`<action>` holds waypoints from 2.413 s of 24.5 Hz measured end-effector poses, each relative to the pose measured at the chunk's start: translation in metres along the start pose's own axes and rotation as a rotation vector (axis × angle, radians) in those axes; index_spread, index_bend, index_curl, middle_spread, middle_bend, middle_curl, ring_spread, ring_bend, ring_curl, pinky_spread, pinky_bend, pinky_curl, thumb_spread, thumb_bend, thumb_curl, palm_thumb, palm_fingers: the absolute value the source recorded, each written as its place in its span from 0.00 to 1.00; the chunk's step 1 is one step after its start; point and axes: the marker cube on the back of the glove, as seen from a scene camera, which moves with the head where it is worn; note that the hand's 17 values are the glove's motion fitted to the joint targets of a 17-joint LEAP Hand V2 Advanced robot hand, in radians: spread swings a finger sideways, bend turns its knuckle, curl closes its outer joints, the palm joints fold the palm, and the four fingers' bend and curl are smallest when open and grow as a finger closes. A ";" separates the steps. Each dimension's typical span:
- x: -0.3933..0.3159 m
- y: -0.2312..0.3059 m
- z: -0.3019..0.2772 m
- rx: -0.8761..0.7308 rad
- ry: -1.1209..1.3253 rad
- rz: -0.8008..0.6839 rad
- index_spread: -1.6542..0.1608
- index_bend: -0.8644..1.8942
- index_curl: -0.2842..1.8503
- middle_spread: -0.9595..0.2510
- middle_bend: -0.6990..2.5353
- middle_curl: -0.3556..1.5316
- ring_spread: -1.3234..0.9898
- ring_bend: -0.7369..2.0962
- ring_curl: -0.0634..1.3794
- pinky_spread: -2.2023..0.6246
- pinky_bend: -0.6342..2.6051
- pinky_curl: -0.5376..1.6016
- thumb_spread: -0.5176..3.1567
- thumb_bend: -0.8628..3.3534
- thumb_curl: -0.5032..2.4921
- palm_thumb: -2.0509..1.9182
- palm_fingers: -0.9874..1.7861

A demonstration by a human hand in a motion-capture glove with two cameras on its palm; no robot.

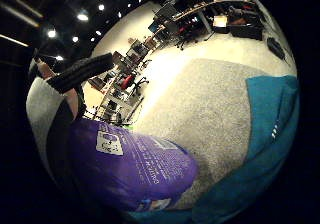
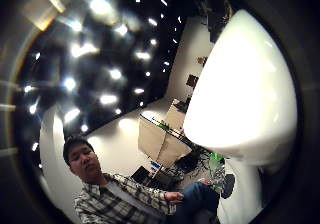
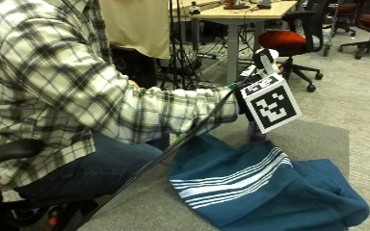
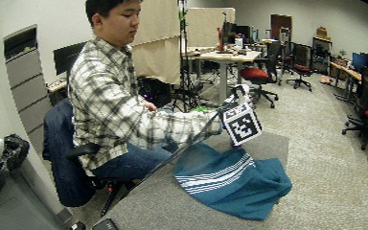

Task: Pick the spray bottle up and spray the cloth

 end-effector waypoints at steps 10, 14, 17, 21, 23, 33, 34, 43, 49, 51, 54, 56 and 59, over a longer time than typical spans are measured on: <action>0.011 -0.014 -0.001 -0.003 -0.010 -0.022 0.75 0.36 0.37 0.67 0.37 0.47 0.49 0.46 0.37 0.73 0.36 0.43 0.20 0.20 0.44 0.80 0.78; 0.008 0.003 0.006 -0.061 -0.020 -0.002 0.75 0.36 0.37 0.67 0.36 0.47 0.49 0.46 0.37 0.73 0.36 0.43 0.20 0.20 0.44 0.80 0.78; 0.009 0.004 0.006 -0.069 -0.014 0.001 0.75 0.36 0.37 0.67 0.36 0.47 0.49 0.46 0.37 0.74 0.36 0.43 0.20 0.20 0.44 0.80 0.77; 0.008 0.004 0.005 -0.079 -0.020 0.006 0.75 0.36 0.36 0.67 0.36 0.47 0.49 0.45 0.37 0.74 0.36 0.43 0.21 0.20 0.44 0.80 0.77; 0.008 0.004 0.005 -0.084 -0.025 0.015 0.75 0.36 0.36 0.67 0.36 0.47 0.49 0.45 0.37 0.74 0.36 0.43 0.21 0.20 0.44 0.80 0.77; 0.003 0.021 -0.011 -0.237 0.073 0.073 0.73 0.30 0.30 0.70 0.31 0.45 0.52 0.44 0.39 0.79 0.38 0.45 0.27 0.19 0.42 0.77 0.46; -0.001 0.023 -0.015 -0.245 0.099 0.075 0.73 0.31 0.29 0.70 0.31 0.45 0.53 0.44 0.39 0.80 0.37 0.45 0.28 0.19 0.42 0.76 0.41; -0.057 0.079 -0.102 -0.307 0.633 0.247 0.70 0.37 0.26 0.72 0.25 0.38 0.58 0.35 0.28 0.82 0.36 0.40 0.36 0.18 0.37 0.66 0.30; -0.123 0.194 -0.194 -0.315 0.932 0.418 0.68 0.37 0.26 0.71 0.23 0.34 0.60 0.34 0.26 0.84 0.38 0.41 0.40 0.19 0.35 0.62 0.30; -0.140 0.237 -0.209 -0.274 1.011 0.454 0.68 0.37 0.26 0.71 0.23 0.33 0.61 0.34 0.26 0.84 0.39 0.41 0.41 0.19 0.34 0.62 0.30; -0.164 0.306 -0.216 -0.208 1.133 0.490 0.68 0.37 0.26 0.71 0.24 0.32 0.62 0.34 0.26 0.85 0.40 0.41 0.42 0.20 0.34 0.62 0.31; -0.180 0.354 -0.209 -0.184 1.181 0.509 0.67 0.37 0.26 0.71 0.25 0.31 0.62 0.35 0.26 0.85 0.40 0.41 0.42 0.20 0.34 0.62 0.32; -0.199 0.415 -0.191 -0.179 1.214 0.531 0.67 0.37 0.26 0.72 0.25 0.31 0.62 0.35 0.26 0.85 0.40 0.41 0.43 0.20 0.33 0.63 0.33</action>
